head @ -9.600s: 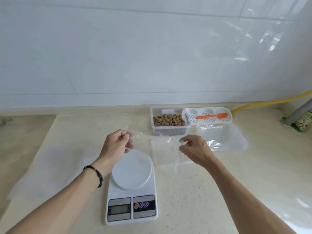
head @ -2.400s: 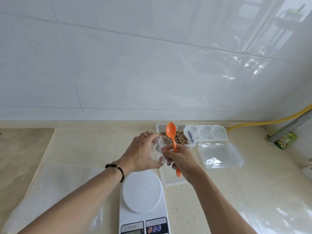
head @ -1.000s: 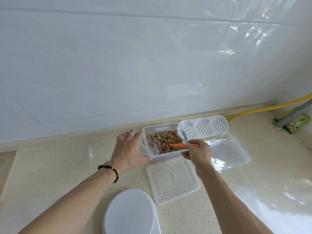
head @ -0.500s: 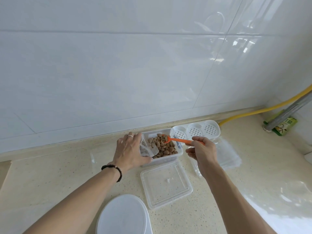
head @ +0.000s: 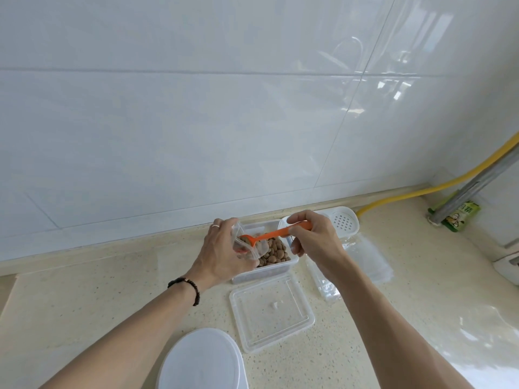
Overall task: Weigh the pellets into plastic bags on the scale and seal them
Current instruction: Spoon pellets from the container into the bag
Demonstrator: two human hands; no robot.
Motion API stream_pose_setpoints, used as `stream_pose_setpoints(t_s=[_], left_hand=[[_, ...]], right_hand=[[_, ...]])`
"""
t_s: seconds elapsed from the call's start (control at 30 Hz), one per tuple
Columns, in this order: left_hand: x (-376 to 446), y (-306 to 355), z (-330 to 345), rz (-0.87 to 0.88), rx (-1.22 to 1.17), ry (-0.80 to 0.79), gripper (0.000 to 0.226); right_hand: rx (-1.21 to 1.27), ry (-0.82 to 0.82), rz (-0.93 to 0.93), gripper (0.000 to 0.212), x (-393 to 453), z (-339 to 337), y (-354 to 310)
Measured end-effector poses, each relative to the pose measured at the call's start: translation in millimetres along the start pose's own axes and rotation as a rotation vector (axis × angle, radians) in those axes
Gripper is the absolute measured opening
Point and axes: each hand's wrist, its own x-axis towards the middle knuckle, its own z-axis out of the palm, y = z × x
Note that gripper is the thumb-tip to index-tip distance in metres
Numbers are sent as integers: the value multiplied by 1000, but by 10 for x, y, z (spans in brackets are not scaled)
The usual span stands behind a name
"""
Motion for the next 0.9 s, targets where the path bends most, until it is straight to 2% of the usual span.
stream_pose_setpoints(t_s=[0.1, 0.2, 0.43, 0.57, 0.7, 0.8, 0.9], left_hand=[[0, -4, -20, -2, -99, 7, 98], [19, -36, -6, -7, -156, -9, 97], [51, -153, -7, -49, -110, 12, 88], [71, -198, -6, -62, -100, 47, 82], [98, -212, -3, -91, -60, 65, 87], [115, -207, 11, -100, -41, 79, 86], [103, -245, 15, -103, -1, 82, 87]], right_hand=[[130, -28, 67, 17, 16, -27, 19], [153, -62, 65, 16, -2, -8, 28], [-287, -102, -308, 18, -55, 39, -198], [-423, -86, -407, 16, -79, 71, -223], [-539, -83, -517, 12, -111, 98, -223], [-483, 18, -513, 12, -88, 101, -202], [-307, 131, -395, 15, -37, 60, -143]])
